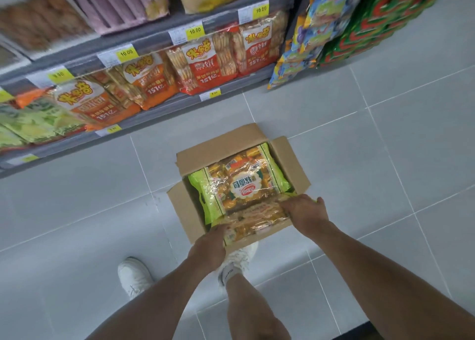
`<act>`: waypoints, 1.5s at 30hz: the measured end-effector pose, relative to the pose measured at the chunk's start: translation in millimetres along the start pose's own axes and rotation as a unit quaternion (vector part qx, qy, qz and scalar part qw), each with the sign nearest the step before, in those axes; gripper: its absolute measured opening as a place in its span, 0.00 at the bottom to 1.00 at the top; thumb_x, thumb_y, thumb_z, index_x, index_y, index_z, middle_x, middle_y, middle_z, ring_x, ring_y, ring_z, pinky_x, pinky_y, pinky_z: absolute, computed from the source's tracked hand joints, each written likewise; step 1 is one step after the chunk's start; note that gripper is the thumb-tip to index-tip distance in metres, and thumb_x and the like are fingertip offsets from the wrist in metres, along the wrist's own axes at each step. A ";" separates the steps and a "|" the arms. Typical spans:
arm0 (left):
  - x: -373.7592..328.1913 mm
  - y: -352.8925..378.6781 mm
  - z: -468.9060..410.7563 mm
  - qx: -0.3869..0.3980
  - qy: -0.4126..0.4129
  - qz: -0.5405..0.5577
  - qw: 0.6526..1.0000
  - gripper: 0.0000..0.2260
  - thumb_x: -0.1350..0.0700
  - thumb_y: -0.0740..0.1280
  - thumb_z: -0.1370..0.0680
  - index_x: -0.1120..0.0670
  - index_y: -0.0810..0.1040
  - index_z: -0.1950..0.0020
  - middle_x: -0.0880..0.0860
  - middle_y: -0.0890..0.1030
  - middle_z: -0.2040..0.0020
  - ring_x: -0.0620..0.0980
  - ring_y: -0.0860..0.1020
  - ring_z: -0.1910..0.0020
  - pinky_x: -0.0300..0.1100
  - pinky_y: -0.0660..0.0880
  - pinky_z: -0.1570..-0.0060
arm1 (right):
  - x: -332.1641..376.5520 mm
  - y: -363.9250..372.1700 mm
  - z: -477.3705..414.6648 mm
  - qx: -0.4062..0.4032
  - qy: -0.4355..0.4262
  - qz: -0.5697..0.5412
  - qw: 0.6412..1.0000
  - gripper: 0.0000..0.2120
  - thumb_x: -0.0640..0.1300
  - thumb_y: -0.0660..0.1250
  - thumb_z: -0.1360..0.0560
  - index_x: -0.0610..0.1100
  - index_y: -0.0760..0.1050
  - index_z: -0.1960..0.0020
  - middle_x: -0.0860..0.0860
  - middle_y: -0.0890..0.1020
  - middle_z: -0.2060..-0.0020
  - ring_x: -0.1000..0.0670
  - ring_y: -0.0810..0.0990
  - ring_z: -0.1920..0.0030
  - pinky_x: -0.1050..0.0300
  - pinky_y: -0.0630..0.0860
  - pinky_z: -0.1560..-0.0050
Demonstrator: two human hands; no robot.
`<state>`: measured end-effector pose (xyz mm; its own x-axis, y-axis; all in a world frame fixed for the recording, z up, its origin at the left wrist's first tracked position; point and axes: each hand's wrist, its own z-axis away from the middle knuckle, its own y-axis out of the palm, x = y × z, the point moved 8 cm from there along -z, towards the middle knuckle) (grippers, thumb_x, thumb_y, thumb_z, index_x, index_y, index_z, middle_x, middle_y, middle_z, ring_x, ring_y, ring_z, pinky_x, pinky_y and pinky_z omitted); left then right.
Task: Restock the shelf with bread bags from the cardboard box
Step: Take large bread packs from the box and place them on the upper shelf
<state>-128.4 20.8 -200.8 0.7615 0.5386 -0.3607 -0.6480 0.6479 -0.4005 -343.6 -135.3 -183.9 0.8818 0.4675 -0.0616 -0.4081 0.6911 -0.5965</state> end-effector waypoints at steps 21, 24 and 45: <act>-10.4 -304.5 316.8 -0.187 0.179 -0.094 0.961 0.26 0.44 0.66 0.26 0.39 0.69 0.28 0.43 0.77 0.32 0.49 0.76 0.35 0.44 0.75 0.41 | 97.7 -258.6 281.6 -0.162 -0.003 -0.183 0.970 0.20 0.55 0.65 0.26 0.72 0.70 0.36 0.64 0.79 0.39 0.54 0.77 0.37 0.51 0.76 0.42; 7.3 -349.9 367.1 -0.223 0.197 -0.047 0.954 0.32 0.43 0.67 0.27 0.37 0.60 0.24 0.46 0.76 0.30 0.51 0.76 0.34 0.48 0.75 0.41 | 110.7 -302.6 313.9 -0.194 -0.041 -0.221 0.955 0.18 0.59 0.68 0.34 0.77 0.71 0.48 0.64 0.83 0.49 0.56 0.82 0.47 0.50 0.80 0.46; 106.3 -604.5 683.9 -0.407 0.340 0.211 0.821 0.27 0.47 0.77 0.27 0.37 0.72 0.31 0.47 0.69 0.25 0.49 0.66 0.26 0.53 0.68 0.30 | 308.1 -608.4 595.0 -0.377 -0.191 -0.125 0.898 0.28 0.58 0.68 0.23 0.47 0.71 0.27 0.54 0.73 0.32 0.53 0.72 0.32 0.60 0.66 0.35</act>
<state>356.5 54.8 579.0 0.4587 0.0180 -0.8884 -0.8598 -0.2433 -0.4489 35.8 -83.8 636.2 0.7188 0.6051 0.3422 0.1940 0.2981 -0.9346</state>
